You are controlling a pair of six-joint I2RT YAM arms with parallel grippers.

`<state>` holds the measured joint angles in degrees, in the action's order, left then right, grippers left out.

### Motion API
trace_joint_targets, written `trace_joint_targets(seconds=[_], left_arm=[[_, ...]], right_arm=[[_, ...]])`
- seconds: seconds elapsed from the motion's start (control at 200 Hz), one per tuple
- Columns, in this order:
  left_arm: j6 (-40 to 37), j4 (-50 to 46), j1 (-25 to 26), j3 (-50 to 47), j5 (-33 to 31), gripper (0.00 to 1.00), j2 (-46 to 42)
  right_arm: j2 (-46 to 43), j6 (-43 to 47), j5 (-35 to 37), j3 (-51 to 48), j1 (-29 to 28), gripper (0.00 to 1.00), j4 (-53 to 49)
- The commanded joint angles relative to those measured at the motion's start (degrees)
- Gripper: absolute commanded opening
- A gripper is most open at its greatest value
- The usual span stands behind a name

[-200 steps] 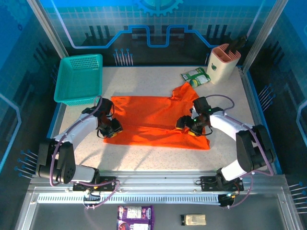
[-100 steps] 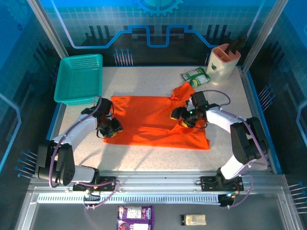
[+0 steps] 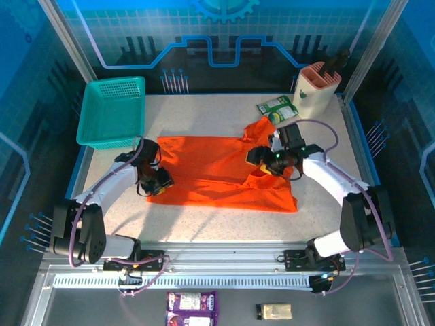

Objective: Fold the inside-out t-shirt

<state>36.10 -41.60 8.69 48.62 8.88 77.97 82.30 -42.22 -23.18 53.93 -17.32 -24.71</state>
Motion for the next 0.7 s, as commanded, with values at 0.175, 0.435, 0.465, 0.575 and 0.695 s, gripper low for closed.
trace_joint_targets(seconds=[0.175,0.435,0.465,0.575,0.695], left_arm=[[-0.8,0.5,-0.2,0.2,0.8,0.34,2.1],[-1.3,0.0,-0.2,0.2,0.2,0.34,1.7],[-1.4,-0.1,-0.2,0.2,0.1,0.33,1.7],[-1.5,-0.2,-0.2,0.3,0.0,0.33,2.0],[-1.9,0.1,-0.3,1.0,-0.4,0.33,3.0]], right_arm=[[6.2,-2.9,-6.2,-4.6,-3.5,0.77,9.5],[18.3,-3.6,-8.7,1.6,-2.3,0.77,18.0],[19.2,-3.8,-9.0,1.4,-2.1,0.77,19.1],[20.3,-4.1,-7.8,0.7,-1.5,0.76,19.0],[17.8,-3.8,-7.7,-0.2,-0.9,0.76,17.7]])
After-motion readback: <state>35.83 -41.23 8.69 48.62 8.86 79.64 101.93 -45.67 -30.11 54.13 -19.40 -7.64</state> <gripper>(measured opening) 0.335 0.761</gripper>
